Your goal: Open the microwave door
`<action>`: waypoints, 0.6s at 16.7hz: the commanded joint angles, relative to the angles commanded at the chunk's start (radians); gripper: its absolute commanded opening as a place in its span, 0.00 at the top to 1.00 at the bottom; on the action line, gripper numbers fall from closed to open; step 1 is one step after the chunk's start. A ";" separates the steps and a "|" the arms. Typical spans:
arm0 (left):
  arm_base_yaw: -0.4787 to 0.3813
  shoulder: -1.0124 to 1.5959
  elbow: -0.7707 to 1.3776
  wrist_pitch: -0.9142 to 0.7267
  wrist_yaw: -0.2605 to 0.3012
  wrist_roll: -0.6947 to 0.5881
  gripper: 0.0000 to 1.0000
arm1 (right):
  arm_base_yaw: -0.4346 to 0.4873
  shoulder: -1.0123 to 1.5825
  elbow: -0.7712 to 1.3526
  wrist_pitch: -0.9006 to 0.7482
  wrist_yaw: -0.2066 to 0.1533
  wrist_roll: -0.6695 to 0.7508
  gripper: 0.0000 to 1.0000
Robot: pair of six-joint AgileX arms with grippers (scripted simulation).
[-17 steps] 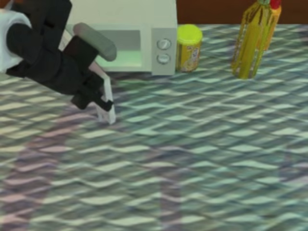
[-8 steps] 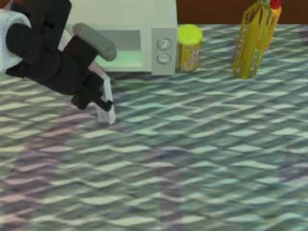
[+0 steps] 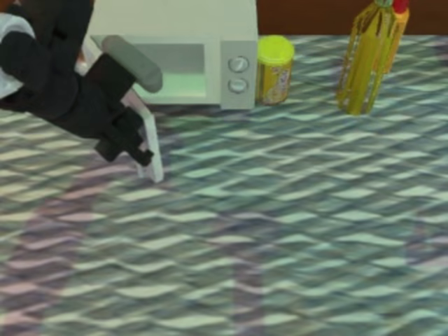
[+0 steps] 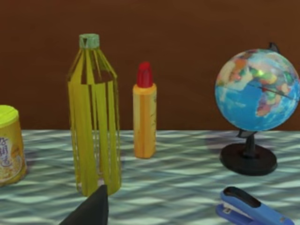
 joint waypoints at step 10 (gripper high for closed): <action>0.053 -0.019 -0.011 -0.034 0.057 0.123 1.00 | 0.000 0.000 0.000 0.000 0.000 0.000 0.00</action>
